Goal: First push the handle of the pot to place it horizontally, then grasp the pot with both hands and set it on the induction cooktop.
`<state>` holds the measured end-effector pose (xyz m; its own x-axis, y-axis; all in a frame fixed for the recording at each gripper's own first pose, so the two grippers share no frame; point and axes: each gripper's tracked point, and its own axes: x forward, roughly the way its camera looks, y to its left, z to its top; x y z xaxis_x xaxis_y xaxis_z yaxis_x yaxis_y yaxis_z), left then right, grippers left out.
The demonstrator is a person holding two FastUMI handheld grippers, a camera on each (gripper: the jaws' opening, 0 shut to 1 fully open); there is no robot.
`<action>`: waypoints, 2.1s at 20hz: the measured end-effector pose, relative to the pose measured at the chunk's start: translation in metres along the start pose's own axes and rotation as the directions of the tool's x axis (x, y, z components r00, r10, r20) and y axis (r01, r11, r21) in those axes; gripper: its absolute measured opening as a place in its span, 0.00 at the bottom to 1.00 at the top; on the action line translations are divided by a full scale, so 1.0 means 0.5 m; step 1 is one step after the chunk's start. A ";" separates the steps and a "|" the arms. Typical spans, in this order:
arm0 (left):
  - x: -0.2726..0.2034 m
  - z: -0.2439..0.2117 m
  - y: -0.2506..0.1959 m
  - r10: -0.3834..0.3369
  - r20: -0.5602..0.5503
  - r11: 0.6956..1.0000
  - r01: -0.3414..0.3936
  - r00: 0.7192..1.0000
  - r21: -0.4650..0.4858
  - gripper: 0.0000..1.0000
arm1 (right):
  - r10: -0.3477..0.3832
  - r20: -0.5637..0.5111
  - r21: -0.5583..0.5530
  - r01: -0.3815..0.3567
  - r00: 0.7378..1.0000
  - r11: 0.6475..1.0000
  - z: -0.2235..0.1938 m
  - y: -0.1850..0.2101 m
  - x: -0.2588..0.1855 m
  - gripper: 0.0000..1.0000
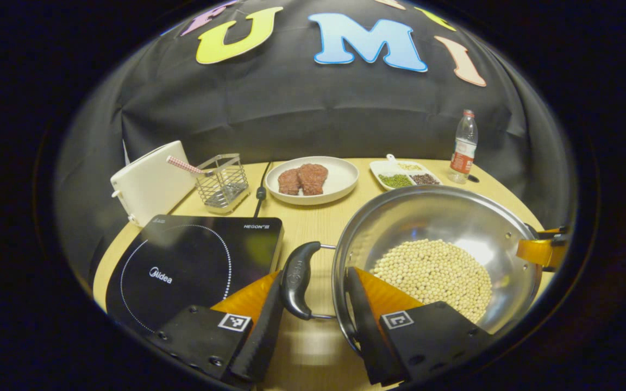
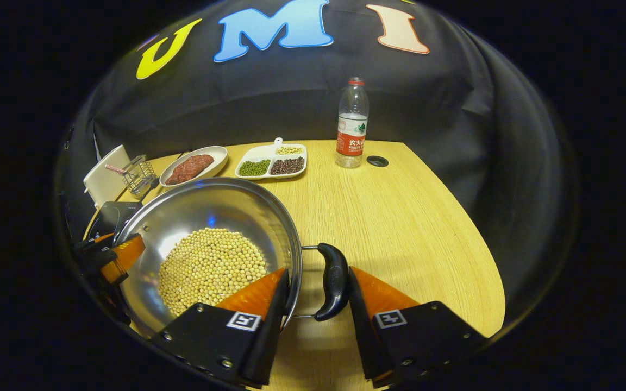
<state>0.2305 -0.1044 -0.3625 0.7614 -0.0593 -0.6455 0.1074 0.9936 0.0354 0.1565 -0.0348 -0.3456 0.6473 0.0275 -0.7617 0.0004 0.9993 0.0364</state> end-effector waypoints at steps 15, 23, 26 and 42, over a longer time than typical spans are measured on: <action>-0.076 0.046 -0.020 0.012 0.055 1.000 -0.013 0.998 0.017 0.65 | 0.003 0.042 -0.025 -0.002 0.999 1.000 0.030 -0.022 -0.060 0.51; -0.190 0.038 0.014 0.090 0.071 0.994 -0.085 0.993 -0.063 0.69 | 0.046 0.078 -0.080 -0.040 0.996 0.996 0.039 0.001 -0.138 0.51; -0.212 0.026 0.050 0.090 0.073 0.994 -0.085 0.993 -0.068 0.69 | 0.047 0.080 -0.088 -0.040 0.996 0.995 0.034 0.032 -0.161 0.51; -0.181 0.026 0.415 0.017 0.080 0.999 -0.014 0.997 -0.036 0.65 | -0.026 0.107 -0.025 0.029 0.994 0.999 0.013 0.365 -0.199 0.51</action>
<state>0.1922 0.1061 -0.2869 0.8121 -0.0496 -0.5814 0.0731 0.9972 0.0170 0.0970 0.1447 -0.2592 0.7247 -0.0016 -0.6890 0.0003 1.0000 -0.0021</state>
